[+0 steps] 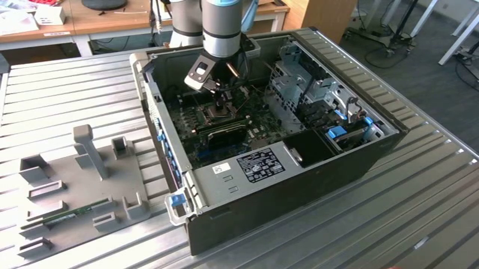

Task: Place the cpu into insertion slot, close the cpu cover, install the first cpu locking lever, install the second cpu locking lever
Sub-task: 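Place the cpu into insertion slot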

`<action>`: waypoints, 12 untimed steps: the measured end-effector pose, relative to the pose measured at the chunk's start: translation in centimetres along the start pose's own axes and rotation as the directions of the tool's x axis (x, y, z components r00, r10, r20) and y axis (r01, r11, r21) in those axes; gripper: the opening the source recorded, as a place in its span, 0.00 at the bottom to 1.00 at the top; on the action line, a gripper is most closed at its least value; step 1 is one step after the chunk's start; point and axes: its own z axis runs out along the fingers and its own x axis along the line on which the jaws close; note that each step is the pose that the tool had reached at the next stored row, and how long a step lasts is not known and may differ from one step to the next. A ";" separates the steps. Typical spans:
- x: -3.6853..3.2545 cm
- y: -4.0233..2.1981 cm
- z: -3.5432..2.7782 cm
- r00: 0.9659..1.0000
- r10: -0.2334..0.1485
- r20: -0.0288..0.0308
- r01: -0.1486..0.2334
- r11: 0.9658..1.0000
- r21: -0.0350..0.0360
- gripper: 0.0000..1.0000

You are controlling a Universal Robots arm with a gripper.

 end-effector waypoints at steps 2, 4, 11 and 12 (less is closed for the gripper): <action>0.00 0.00 0.08 1.000 0.000 0.000 0.000 1.000 0.000 0.11; 0.00 -0.01 0.20 1.000 0.000 0.000 0.000 1.000 0.000 0.11; 0.00 -0.01 0.33 1.000 0.000 0.000 0.000 1.000 0.000 0.11; 0.00 -0.01 0.36 1.000 0.000 0.000 0.000 1.000 0.000 0.11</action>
